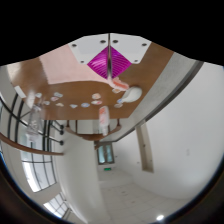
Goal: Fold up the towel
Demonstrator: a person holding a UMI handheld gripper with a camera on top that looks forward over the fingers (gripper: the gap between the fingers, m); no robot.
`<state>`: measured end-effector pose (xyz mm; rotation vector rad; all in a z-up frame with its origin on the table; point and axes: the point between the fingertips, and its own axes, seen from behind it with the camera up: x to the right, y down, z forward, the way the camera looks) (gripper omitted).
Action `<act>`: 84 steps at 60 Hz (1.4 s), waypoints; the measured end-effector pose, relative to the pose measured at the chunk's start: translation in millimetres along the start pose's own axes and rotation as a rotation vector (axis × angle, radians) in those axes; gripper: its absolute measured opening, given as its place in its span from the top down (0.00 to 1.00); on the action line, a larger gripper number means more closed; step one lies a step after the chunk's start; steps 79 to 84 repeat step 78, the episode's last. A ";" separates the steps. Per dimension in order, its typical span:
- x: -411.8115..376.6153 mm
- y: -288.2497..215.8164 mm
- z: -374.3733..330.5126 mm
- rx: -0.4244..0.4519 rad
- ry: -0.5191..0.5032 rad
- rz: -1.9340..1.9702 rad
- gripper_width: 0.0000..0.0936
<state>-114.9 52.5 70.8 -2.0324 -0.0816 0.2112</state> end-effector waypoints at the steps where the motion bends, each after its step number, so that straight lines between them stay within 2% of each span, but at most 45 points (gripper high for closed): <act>1: 10.6 -4.8 -3.6 0.010 0.013 0.015 1.00; 10: 117.5 -13.4 -22.3 0.038 0.166 0.094 0.99; 16: 173.5 13.0 -19.6 -0.020 0.253 0.118 0.99; 24: 207.5 44.1 -8.2 -0.086 0.282 0.149 0.94; 25: 211.0 44.8 -9.1 -0.086 0.288 0.154 0.83; 27: 217.4 45.1 -11.6 -0.082 0.302 0.160 0.78; 35: 227.9 34.6 -31.2 -0.052 0.329 0.133 0.09; 36: 228.0 33.1 -35.2 -0.043 0.330 0.124 0.09; 37: 227.9 31.0 -39.0 -0.039 0.332 0.114 0.13; 42: 219.5 30.7 -61.2 -0.027 0.319 0.056 0.15; 62: 121.8 78.6 -156.4 0.038 0.155 -0.017 0.12; 72: 102.0 83.3 -191.6 0.083 0.136 -0.046 0.13; 84: 104.7 82.7 -199.9 0.104 0.151 -0.008 0.12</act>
